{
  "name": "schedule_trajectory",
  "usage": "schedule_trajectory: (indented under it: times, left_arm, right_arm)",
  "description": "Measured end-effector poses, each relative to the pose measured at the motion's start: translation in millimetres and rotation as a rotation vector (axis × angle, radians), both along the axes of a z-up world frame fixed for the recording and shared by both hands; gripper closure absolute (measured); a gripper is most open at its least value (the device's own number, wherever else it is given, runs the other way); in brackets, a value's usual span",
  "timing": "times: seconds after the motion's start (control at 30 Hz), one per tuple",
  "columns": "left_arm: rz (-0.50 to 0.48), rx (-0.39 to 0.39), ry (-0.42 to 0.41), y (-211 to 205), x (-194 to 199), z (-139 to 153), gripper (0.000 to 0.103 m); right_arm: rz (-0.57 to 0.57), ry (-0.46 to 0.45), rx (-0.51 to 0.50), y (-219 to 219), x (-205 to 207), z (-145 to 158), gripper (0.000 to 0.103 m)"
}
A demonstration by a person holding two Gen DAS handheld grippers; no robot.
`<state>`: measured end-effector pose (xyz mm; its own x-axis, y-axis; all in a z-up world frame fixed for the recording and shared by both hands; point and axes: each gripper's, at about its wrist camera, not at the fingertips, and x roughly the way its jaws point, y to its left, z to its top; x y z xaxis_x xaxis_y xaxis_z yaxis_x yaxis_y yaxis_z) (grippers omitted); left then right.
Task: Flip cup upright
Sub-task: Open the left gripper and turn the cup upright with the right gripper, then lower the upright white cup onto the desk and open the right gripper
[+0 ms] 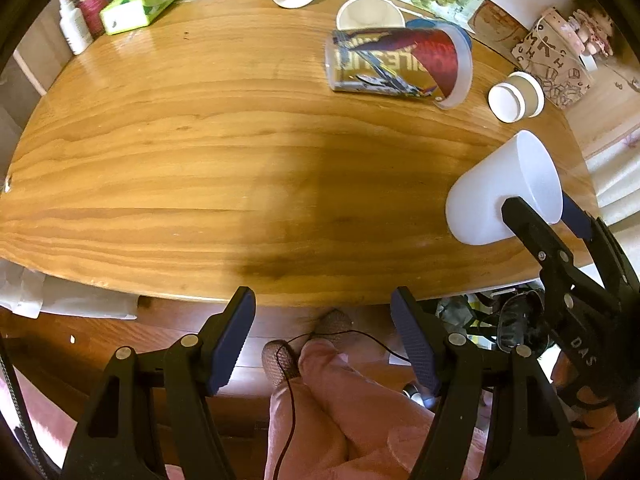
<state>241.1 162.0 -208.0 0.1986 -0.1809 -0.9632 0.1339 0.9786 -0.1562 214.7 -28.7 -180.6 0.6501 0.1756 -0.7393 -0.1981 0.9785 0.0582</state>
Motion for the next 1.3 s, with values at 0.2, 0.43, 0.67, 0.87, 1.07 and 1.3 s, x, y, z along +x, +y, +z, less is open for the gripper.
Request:
schedule_trajectory:
  times: [0.2, 0.43, 0.67, 0.87, 1.07, 1.3]
  left_arm:
    - [0.009, 0.002, -0.013, 15.1, -14.7, 7.9, 0.029]
    - [-0.002, 0.016, -0.025, 29.2, -38.7, 16.3, 0.029]
    - [-0.050, -0.004, -0.042, 29.7, -57.1, 20.8, 0.026]
    - [-0.071, -0.054, -0.007, 24.8, -67.0, 21.7, 0.026]
    - [-0.091, -0.049, -0.032, 12.6, -69.5, 40.2, 0.026]
    - [-0.028, -0.075, -0.141, -0.4, -72.0, 92.7, 0.026]
  right_arm:
    - [-0.083, 0.043, 0.027, -4.6, 1.4, -0.9, 0.028]
    - [-0.170, 0.091, 0.046, -6.0, -17.6, 4.3, 0.024]
    - [-0.234, 0.143, 0.011, 2.0, -63.8, 11.3, 0.023]
    - [-0.267, 0.209, 0.010, 6.5, -99.7, 18.3, 0.020]
    - [-0.272, 0.235, 0.026, 4.5, -126.6, 45.6, 0.018]
    - [-0.273, 0.216, 0.117, -10.7, -133.8, 92.1, 0.016]
